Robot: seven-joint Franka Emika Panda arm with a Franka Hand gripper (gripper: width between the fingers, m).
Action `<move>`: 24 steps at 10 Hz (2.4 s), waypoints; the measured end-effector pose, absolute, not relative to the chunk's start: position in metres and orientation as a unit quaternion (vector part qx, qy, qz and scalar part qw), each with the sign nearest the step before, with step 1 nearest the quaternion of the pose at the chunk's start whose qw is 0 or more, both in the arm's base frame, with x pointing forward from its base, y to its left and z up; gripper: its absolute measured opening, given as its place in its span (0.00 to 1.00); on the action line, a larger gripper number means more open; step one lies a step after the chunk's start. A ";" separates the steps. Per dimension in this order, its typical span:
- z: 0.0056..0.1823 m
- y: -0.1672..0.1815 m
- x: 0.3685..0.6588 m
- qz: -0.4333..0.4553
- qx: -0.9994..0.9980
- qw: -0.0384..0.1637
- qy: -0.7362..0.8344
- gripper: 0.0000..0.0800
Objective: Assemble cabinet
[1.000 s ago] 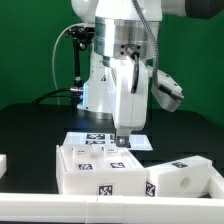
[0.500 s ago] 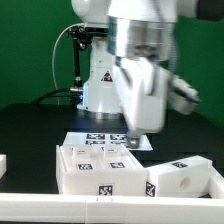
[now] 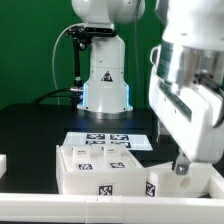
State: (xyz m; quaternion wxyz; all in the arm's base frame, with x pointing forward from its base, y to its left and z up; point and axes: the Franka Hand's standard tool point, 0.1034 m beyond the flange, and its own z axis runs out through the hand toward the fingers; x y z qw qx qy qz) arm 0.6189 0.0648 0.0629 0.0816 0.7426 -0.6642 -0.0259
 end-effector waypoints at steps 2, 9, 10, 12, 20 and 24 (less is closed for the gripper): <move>0.053 0.064 0.615 -0.027 0.741 0.089 -0.665 0.81; 0.047 0.051 0.615 -0.027 0.738 0.094 -0.668 0.43; 0.048 0.050 0.617 -0.024 0.737 0.092 -0.669 0.43; 0.049 0.047 0.618 -0.020 0.737 0.090 -0.670 0.36; 0.109 0.015 0.592 -0.015 0.722 0.032 -0.691 0.36; 0.105 0.018 0.591 -0.015 0.720 0.034 -0.693 0.36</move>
Offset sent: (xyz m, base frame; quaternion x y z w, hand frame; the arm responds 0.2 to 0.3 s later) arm 0.0112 0.0061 -0.0084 -0.0064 -0.0049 0.0026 1.0000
